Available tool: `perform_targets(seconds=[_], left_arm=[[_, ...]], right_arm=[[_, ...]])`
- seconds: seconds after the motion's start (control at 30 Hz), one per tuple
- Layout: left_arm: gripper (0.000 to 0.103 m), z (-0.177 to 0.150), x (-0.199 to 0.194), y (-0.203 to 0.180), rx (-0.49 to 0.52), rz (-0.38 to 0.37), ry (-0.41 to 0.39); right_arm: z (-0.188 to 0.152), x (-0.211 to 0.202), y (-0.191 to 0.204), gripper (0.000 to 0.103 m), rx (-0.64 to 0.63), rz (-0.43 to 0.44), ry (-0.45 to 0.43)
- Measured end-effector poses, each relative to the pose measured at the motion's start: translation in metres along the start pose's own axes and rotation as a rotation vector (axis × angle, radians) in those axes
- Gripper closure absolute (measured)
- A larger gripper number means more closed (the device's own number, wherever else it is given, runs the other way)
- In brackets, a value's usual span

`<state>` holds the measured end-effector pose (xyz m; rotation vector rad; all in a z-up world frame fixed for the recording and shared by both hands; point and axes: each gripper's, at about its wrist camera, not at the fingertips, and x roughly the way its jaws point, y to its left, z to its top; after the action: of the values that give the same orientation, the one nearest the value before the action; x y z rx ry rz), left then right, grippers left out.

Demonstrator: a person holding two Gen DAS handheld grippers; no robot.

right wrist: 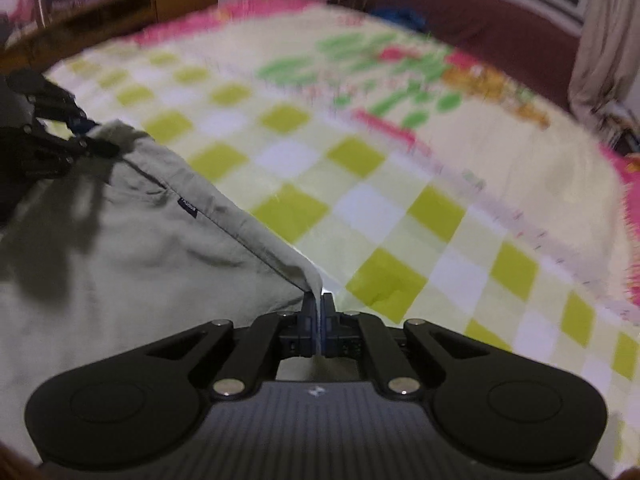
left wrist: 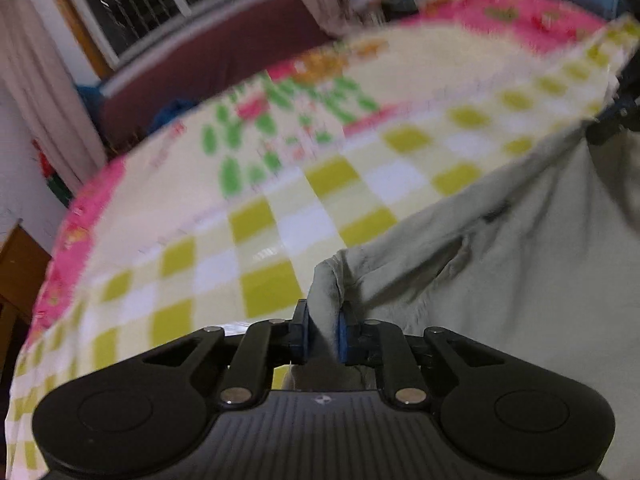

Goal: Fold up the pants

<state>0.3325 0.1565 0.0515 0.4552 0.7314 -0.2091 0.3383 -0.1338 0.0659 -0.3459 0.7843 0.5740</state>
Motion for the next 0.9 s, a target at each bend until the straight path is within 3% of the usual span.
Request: perform_targets(seconds=[0.13,0.23,0.33,0.47,0.53,0.7,0.83,0.87,0.9], left_arm=[[0.073,-0.031,-0.095,-0.007,-0.043,-0.01,-0.141],[0.073,-0.082,-0.154,-0.035,-0.049,-0.02,-0.188],[0.072,-0.134,-0.173,-0.066,-0.053,-0.043,-0.131],[0.067,-0.191,-0.166,-0.09,-0.081,-0.008,-0.023],[0.062,-0.202,-0.166,-0.089,-0.109,0.002,-0.018],[0.057,-0.199,-0.17,-0.089,-0.07,0.062,-0.073],[0.058,-0.19,-0.158,-0.09,0.004,0.096,-0.092],[0.059,-0.186,-0.154,-0.088,0.021,0.097,-0.096],[0.061,-0.181,-0.151,-0.084,0.038,0.101,-0.099]], right_arm=[[-0.028,-0.089,0.034,0.101,-0.021,-0.02,-0.123],[-0.079,-0.137,0.087,0.101,-0.062,-0.036,-0.143],[-0.133,-0.134,0.131,0.1,-0.012,-0.018,-0.073],[-0.187,-0.092,0.18,0.096,0.01,-0.018,0.093],[-0.19,-0.09,0.199,0.091,-0.048,-0.072,0.089],[-0.162,-0.097,0.216,0.088,-0.187,-0.092,0.027],[-0.148,-0.08,0.234,0.067,-0.27,-0.052,-0.004],[-0.145,-0.071,0.239,0.068,-0.293,-0.036,-0.005],[-0.138,-0.059,0.244,0.075,-0.315,-0.033,0.012]])
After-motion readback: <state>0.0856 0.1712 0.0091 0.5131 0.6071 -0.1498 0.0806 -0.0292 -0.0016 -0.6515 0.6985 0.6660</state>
